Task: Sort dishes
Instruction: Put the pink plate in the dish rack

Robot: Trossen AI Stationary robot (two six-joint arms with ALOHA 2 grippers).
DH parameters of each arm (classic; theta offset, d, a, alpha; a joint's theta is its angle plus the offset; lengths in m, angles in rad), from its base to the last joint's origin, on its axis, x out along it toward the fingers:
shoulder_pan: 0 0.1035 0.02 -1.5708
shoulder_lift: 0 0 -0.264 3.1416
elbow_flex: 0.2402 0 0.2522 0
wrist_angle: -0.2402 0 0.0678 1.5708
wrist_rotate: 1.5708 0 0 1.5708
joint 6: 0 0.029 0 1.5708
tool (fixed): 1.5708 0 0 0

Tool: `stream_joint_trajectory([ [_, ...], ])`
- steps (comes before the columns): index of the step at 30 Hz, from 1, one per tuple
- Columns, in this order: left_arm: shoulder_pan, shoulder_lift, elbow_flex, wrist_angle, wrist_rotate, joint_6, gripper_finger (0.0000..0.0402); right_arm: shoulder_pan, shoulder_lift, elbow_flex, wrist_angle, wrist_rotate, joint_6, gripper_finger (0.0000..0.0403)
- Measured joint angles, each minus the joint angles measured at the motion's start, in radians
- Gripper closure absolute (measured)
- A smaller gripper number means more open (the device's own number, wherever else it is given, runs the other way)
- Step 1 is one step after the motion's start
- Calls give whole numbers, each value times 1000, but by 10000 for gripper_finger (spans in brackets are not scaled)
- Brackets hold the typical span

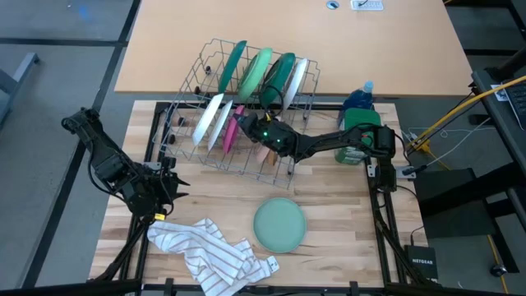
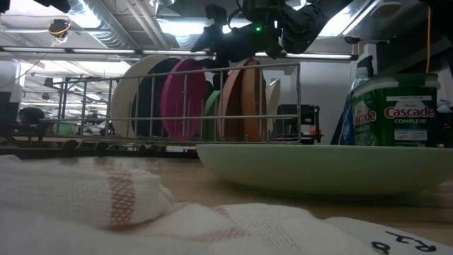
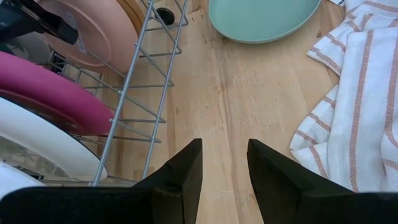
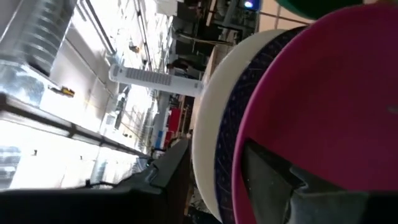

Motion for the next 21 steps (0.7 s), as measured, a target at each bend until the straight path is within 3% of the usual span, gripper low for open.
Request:
stream_joint_trajectory([
  [12,0,0,0,0,0,0,283,8,0,4,-44,18,31,262],
  [16,0,0,0,32,-25,42,283,19,0,72,-207,33,28,262],
  [21,13,5,0,238,-130,167,283,19,0,191,-434,31,10,262],
])
